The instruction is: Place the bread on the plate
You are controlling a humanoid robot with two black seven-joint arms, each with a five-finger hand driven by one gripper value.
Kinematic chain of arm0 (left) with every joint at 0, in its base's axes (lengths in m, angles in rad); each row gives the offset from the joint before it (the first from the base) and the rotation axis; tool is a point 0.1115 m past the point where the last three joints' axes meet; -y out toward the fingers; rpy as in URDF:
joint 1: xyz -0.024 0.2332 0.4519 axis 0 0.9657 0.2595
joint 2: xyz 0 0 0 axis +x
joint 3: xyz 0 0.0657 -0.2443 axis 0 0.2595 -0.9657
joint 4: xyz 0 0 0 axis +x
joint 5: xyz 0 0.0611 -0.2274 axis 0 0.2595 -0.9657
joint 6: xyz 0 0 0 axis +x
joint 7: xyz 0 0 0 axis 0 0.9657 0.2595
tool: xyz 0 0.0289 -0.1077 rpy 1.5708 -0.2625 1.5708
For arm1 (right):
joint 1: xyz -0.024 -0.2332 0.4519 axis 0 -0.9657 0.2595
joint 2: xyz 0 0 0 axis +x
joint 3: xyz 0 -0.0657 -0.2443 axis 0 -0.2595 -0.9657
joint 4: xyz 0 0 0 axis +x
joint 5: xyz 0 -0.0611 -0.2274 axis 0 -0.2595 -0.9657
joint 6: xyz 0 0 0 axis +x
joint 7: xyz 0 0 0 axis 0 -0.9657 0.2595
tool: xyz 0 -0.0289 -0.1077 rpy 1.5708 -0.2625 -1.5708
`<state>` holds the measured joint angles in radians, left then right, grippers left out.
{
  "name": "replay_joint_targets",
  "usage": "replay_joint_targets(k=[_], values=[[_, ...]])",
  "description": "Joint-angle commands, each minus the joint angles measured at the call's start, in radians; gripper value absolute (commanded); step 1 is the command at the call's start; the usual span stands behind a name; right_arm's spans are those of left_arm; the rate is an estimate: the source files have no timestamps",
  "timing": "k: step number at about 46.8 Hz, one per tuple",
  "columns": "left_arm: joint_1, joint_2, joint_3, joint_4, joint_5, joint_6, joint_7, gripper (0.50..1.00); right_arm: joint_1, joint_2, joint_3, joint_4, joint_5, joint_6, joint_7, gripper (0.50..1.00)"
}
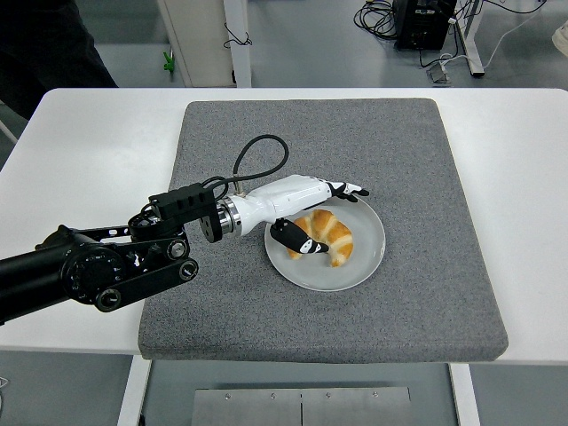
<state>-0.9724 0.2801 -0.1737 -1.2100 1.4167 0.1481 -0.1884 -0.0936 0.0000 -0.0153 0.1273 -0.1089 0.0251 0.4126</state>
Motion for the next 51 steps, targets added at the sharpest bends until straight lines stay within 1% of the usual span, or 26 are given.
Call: replay_joint_targets(k=[1,21,23,26,27,28,33,37,42,51], values=[[0.001,0.007,-0.036,-0.006,-0.004,0.001,0.000,0.842,0.000,0.000,0.000,0.000,0.000,-0.001,0.000,1.000],[0.000,0.011,-0.173,-0.013,-0.212,-0.001,0.000,0.845,0.000,0.000,0.000,0.000,0.000,0.001,0.000,1.000],[0.006,0.011,-0.202,-0.013,-0.235,-0.001,0.000,0.860,0.000,0.000,0.000,0.000,0.000,-0.001,0.000,1.000],[0.018,0.010,-0.260,-0.013,-0.286,0.002,0.001,0.928,0.000,0.000,0.000,0.000,0.000,-0.001,0.000,1.000],[0.024,0.010,-0.279,-0.013,-0.307,0.002,0.001,0.946,0.000,0.000,0.000,0.000,0.000,0.001,0.000,1.000],[0.029,0.011,-0.297,-0.013,-0.329,0.002,0.001,0.954,0.000,0.000,0.000,0.000,0.000,-0.001,0.000,1.000],[0.043,0.019,-0.337,-0.013,-0.400,0.002,0.001,0.955,0.000,0.000,0.000,0.000,0.000,-0.001,0.000,1.000],[0.052,0.040,-0.349,-0.013,-0.432,0.004,0.000,0.957,0.000,0.000,0.000,0.000,0.000,-0.001,0.000,1.000],[0.063,0.045,-0.377,-0.011,-0.488,0.004,0.000,0.968,0.000,0.000,0.000,0.000,0.000,0.001,0.000,1.000],[0.090,0.050,-0.437,0.003,-0.588,0.007,-0.002,0.971,0.000,0.000,0.000,0.000,0.000,-0.001,0.000,1.000]])
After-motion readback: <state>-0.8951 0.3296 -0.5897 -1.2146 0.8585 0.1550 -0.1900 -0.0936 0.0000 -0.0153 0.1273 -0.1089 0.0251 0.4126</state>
